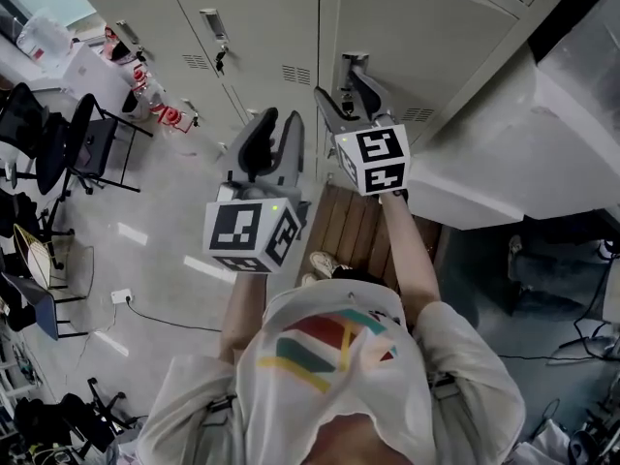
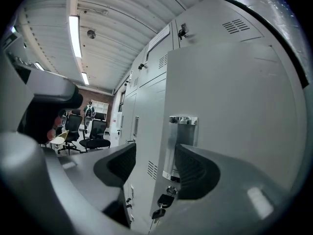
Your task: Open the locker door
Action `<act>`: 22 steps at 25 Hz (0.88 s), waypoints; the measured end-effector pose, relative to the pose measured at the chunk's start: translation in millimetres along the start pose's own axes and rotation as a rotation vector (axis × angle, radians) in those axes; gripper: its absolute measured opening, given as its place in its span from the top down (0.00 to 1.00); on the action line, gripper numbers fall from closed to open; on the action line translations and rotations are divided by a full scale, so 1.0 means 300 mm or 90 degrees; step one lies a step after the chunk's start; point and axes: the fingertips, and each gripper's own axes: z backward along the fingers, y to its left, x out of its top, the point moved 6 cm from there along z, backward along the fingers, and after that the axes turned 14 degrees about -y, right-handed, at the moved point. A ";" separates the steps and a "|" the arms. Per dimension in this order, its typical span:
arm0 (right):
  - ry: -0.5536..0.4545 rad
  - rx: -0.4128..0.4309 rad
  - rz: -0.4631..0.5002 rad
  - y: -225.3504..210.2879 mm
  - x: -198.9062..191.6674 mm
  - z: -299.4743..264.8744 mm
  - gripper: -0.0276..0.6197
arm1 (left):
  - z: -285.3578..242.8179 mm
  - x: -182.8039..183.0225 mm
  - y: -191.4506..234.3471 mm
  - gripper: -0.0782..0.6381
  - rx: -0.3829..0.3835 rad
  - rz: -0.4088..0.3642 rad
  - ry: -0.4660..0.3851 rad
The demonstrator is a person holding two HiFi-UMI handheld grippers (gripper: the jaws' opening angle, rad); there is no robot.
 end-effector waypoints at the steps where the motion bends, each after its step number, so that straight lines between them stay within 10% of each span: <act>1: 0.001 0.003 0.001 0.004 0.004 0.009 0.59 | -0.003 0.004 -0.008 0.74 -0.009 0.007 -0.001; 22: -0.010 0.038 -0.009 0.046 0.030 0.144 0.59 | -0.236 -0.024 -0.097 0.68 -0.168 0.009 0.064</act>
